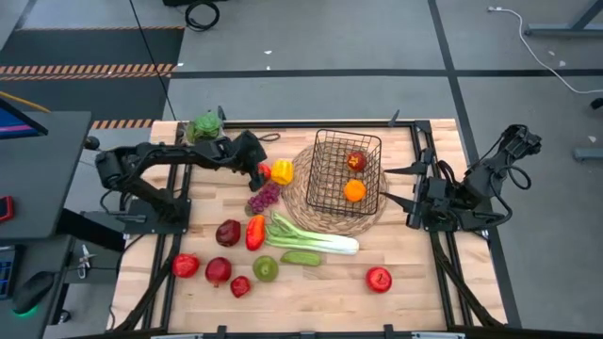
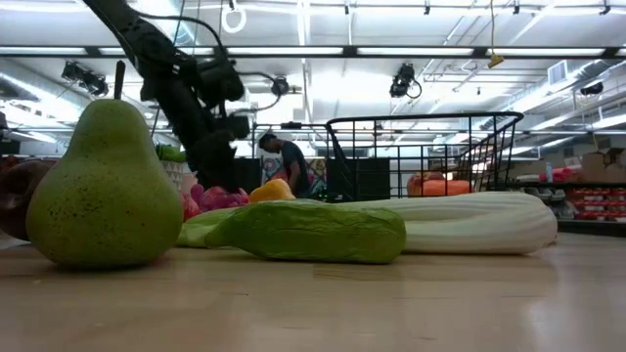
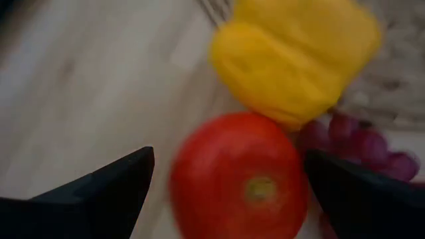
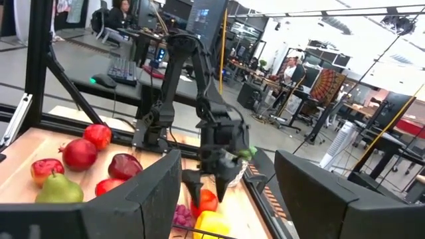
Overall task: Build produce basket
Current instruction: Put the apple into the wire basket
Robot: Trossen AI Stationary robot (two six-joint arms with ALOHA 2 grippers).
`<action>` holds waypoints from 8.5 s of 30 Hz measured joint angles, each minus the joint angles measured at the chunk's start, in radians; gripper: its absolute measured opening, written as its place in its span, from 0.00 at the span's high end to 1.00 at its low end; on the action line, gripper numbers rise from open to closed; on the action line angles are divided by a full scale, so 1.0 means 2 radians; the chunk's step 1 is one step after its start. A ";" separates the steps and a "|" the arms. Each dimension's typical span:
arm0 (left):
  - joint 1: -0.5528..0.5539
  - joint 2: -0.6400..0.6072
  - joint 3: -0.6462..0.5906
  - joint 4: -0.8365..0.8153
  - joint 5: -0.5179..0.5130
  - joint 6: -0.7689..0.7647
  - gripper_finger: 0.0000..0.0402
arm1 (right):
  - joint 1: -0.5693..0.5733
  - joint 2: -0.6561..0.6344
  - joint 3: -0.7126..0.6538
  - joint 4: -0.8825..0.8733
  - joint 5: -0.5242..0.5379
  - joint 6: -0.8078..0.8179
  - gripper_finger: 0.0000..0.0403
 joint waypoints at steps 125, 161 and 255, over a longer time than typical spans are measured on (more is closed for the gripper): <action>-0.464 0.157 0.332 0.081 -0.380 0.596 0.13 | 0.138 -0.006 0.001 0.118 -0.035 -0.028 0.39; -0.418 0.157 0.332 0.082 -0.363 0.792 0.13 | 0.141 -0.007 0.000 0.116 -0.032 -0.055 0.39; -0.402 0.156 0.332 -0.055 -0.244 -0.159 0.12 | 0.141 -0.007 0.000 0.102 -0.033 -0.026 0.39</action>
